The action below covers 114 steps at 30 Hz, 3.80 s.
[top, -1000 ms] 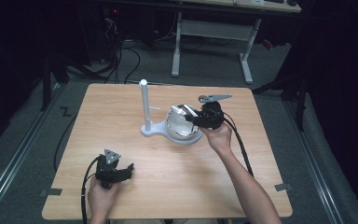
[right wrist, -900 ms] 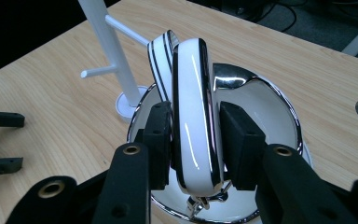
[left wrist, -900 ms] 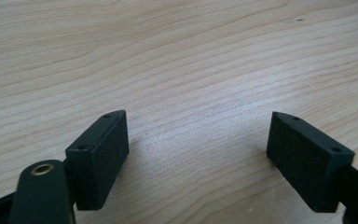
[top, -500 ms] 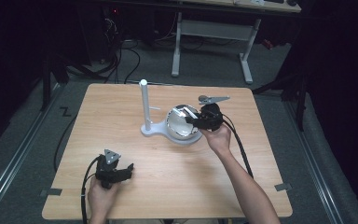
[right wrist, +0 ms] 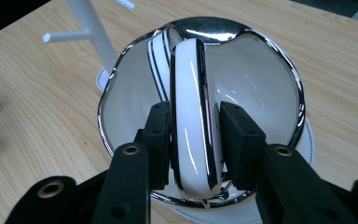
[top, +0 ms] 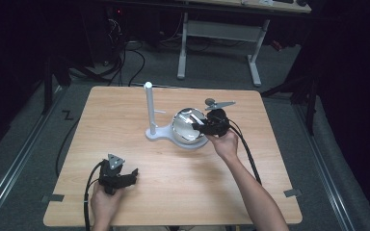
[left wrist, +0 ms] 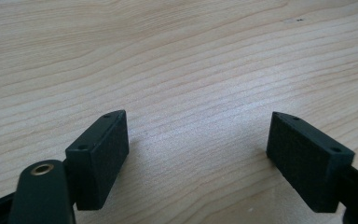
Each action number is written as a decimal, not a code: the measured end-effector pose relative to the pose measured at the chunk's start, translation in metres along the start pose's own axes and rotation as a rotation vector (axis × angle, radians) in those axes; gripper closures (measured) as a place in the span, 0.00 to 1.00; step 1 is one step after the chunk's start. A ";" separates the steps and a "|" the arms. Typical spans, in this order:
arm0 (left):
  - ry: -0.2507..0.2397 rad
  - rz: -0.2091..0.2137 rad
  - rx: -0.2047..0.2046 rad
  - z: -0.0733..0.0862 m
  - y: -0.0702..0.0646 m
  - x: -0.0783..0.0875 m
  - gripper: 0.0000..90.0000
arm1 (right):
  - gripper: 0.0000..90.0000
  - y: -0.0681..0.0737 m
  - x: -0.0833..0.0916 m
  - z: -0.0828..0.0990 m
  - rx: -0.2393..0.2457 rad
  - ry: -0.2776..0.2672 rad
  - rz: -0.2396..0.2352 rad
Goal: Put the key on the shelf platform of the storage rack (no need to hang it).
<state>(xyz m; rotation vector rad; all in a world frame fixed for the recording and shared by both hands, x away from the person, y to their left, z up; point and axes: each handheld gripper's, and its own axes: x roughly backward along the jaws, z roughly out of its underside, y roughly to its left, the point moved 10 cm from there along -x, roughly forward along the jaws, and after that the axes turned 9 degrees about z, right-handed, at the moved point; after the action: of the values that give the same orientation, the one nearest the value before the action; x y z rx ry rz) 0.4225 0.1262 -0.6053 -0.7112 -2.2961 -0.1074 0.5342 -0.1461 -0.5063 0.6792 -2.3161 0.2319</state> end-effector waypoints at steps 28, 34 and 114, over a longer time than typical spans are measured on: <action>0.000 0.000 0.000 0.000 0.000 0.000 0.23 | 0.72 -0.004 -0.026 0.016 -0.007 0.091 0.043; 0.000 0.000 0.000 0.000 0.000 0.000 0.23 | 0.64 -0.003 -0.025 0.018 -0.012 0.091 0.032; 0.002 0.000 -0.001 0.000 0.000 0.000 0.23 | 0.58 -0.046 0.099 0.042 -0.053 -0.080 0.088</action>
<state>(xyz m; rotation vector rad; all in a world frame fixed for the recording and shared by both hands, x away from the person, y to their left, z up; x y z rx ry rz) 0.4224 0.1261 -0.6053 -0.7115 -2.2944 -0.1090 0.4734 -0.2392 -0.4714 0.5703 -2.4229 0.1864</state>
